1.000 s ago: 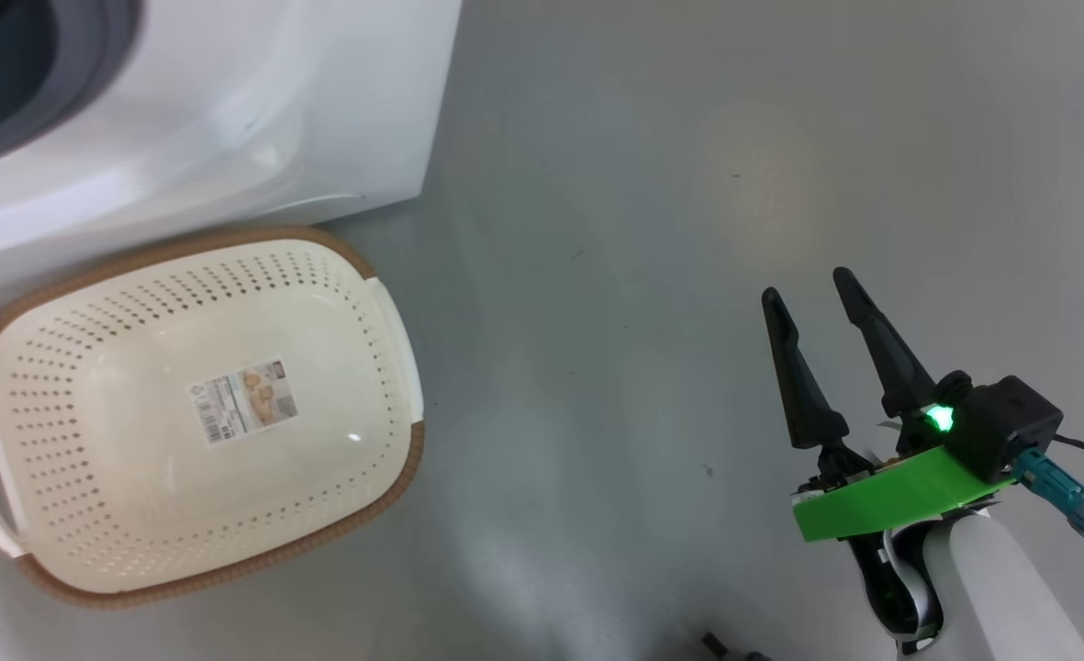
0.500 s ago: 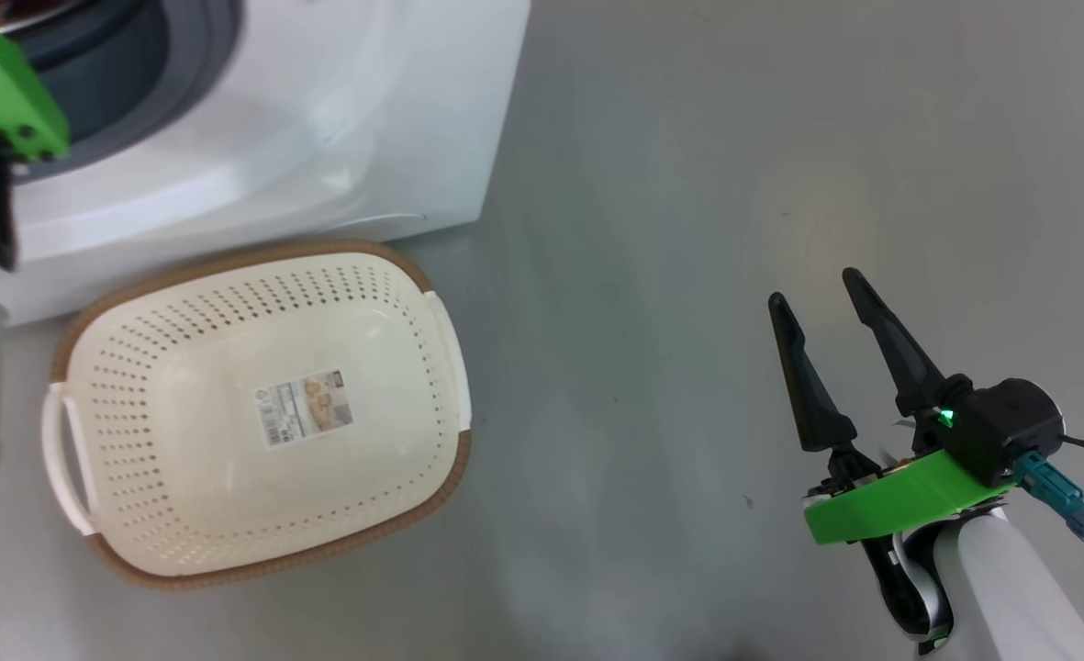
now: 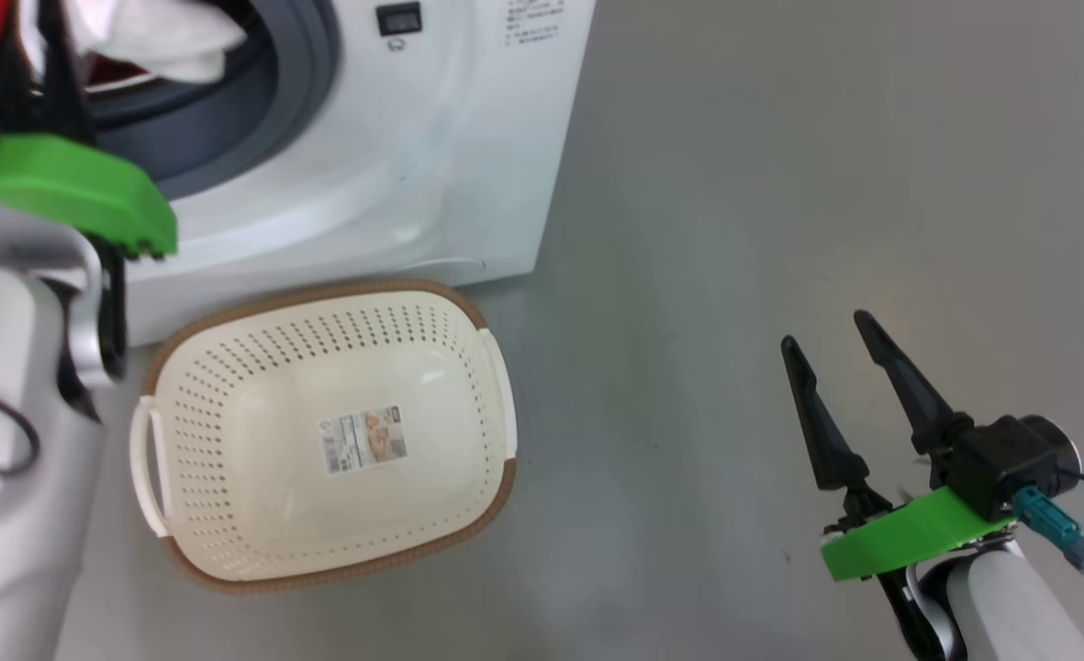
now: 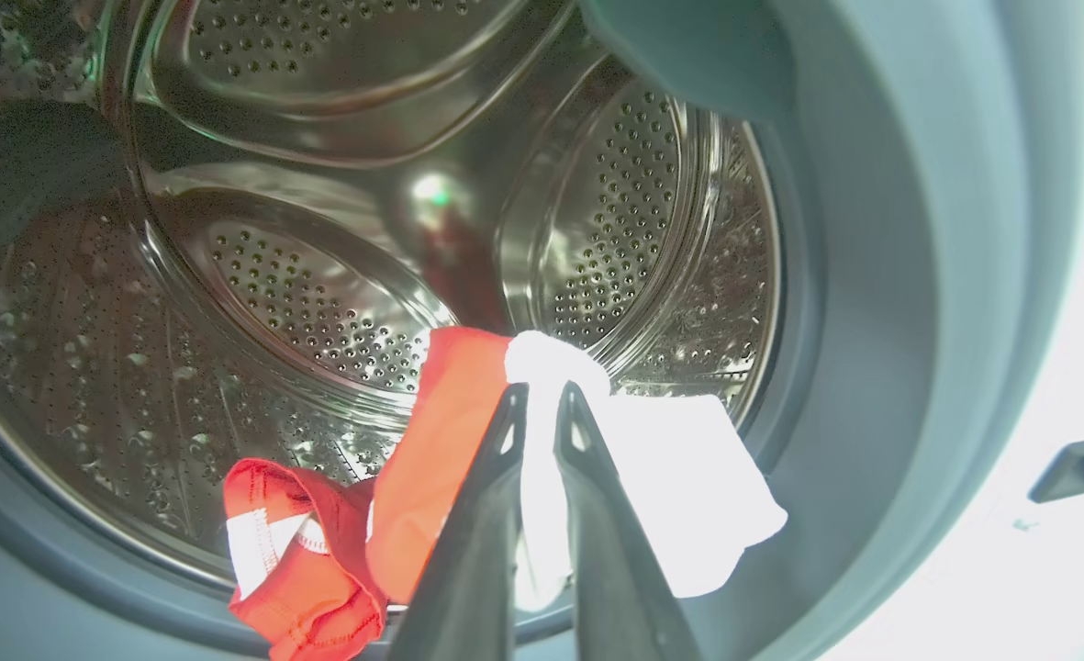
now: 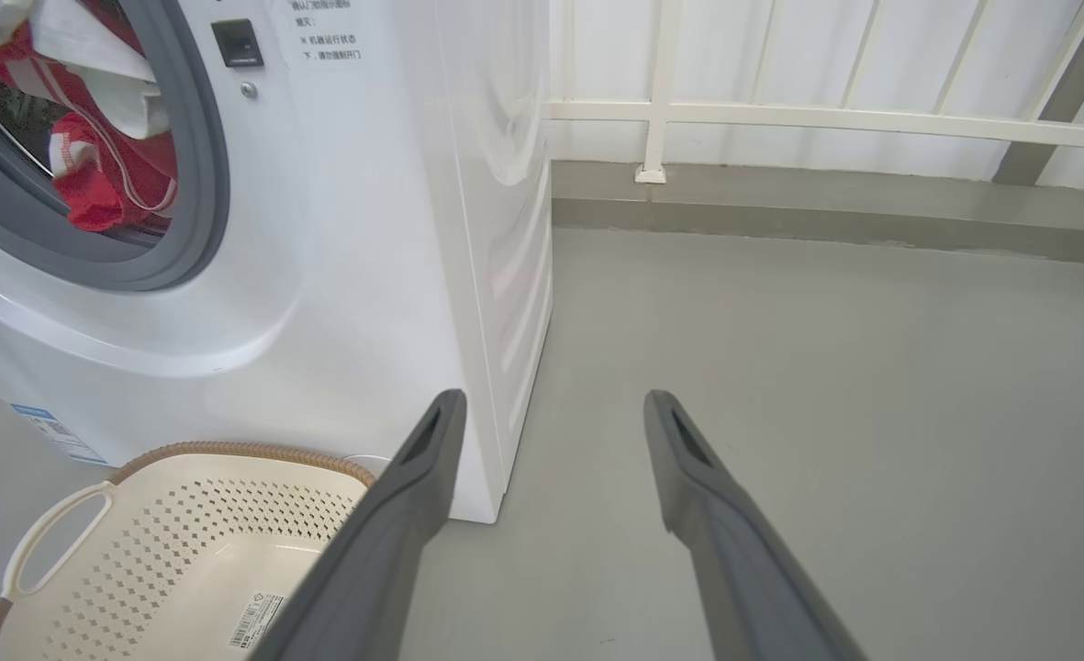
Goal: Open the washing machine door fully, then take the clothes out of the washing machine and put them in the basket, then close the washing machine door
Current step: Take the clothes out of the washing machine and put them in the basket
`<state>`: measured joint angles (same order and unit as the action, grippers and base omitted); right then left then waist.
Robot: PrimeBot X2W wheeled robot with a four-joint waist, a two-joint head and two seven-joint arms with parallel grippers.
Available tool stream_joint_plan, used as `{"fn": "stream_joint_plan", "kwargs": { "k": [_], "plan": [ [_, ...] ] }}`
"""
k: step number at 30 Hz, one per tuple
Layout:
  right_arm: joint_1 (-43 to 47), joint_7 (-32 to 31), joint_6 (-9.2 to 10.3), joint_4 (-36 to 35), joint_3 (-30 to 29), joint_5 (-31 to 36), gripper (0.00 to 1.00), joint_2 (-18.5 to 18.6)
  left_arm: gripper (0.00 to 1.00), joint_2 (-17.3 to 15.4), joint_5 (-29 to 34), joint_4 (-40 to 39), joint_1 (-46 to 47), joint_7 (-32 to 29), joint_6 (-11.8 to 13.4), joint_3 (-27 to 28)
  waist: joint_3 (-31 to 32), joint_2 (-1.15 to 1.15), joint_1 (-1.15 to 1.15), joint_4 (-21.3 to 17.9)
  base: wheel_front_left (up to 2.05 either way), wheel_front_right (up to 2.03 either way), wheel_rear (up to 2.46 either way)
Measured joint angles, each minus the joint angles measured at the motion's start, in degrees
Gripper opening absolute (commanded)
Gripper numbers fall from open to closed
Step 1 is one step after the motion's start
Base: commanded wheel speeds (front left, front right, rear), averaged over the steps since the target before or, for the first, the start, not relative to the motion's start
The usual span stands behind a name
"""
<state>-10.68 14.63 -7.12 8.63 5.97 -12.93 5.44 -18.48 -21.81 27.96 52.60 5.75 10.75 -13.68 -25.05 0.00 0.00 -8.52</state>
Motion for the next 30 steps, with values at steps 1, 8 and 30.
{"fn": "stream_joint_plan", "kwargs": {
  "k": [1, 8, 30],
  "plan": [
    [0.3, 0.0, 0.0, 0.2, 0.0, 0.0, 1.0, 0.1, 0.0, 0.0, 0.1, -1.9, -1.3, 0.0, 0.5, -0.1, 0.5, 0.0, 0.0, 0.2, 0.0, 0.0, 0.0],
    [2.7, 0.0, 0.0, 0.8, -0.4, 0.4, 1.0, 0.3, 0.0, -1.0, 0.7, -14.9, -9.3, -0.2, 3.1, -0.8, 4.1, 0.0, 0.0, 1.3, 0.0, 0.0, 0.0],
    [7.6, 0.0, 0.0, 2.2, -0.9, 2.2, 1.0, -0.2, 0.0, -4.7, 4.3, -38.8, -23.7, -2.2, 9.5, -1.1, 13.5, 0.0, 0.0, 2.6, 0.0, 0.0, 0.0]
  ]
}}
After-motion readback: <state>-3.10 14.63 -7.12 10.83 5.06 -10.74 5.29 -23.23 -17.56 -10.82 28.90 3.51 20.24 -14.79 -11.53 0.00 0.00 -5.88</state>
